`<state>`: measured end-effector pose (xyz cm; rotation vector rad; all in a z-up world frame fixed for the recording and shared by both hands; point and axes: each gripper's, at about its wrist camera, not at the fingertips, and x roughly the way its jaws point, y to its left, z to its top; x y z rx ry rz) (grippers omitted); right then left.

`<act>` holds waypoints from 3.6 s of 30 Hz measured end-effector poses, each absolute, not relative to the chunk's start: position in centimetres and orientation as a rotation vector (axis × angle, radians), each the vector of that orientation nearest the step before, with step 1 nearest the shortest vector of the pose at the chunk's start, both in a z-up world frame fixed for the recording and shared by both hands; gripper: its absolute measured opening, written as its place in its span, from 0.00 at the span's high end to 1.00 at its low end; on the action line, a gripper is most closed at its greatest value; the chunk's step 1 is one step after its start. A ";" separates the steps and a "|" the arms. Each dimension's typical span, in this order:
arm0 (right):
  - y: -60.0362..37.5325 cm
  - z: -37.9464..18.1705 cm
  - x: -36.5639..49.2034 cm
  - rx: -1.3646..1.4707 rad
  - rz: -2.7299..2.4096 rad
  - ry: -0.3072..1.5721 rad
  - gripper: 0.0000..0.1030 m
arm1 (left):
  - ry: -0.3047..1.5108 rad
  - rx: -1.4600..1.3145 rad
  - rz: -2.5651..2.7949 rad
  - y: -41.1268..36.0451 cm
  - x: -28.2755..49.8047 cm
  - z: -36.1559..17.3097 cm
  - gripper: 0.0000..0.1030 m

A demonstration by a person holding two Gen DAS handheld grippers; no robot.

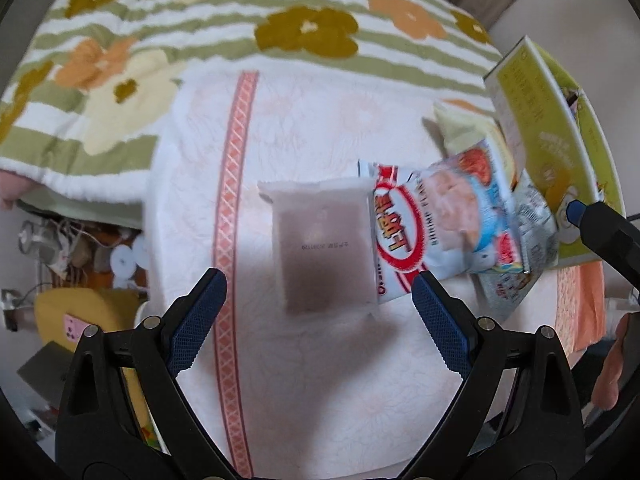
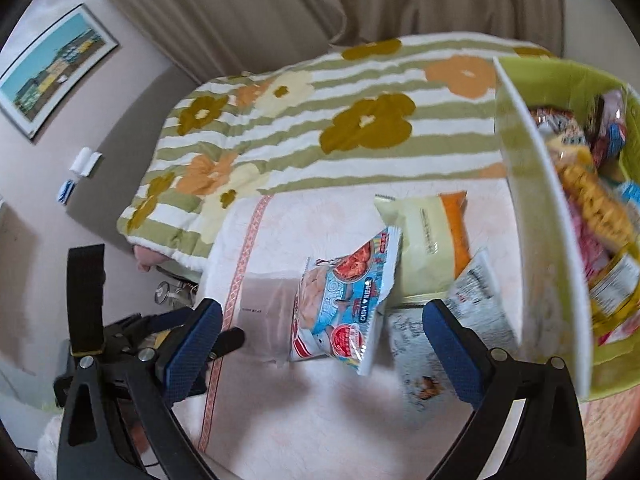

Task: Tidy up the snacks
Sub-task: 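Move both tools back to the brown packet and Oishi shrimp flakes bag, then grasp the brown square packet with the left tool while the right tool grasps the Oishi bag, then carry both packets over the box and open both tools to drop them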

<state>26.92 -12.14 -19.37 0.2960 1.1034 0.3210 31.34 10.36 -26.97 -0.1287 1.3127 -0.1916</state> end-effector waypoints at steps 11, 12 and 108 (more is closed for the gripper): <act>-10.6 -22.2 27.5 0.246 0.207 1.149 0.03 | 1.368 -0.047 -0.233 8.2 33.4 -30.9 0.09; -10.5 -22.5 27.7 0.241 0.206 1.156 0.03 | 1.369 -0.040 -0.227 8.2 33.5 -31.1 0.09; -44.2 -13.0 28.5 0.291 0.058 0.939 0.49 | 1.144 -0.011 -0.441 -25.1 41.6 -16.6 0.40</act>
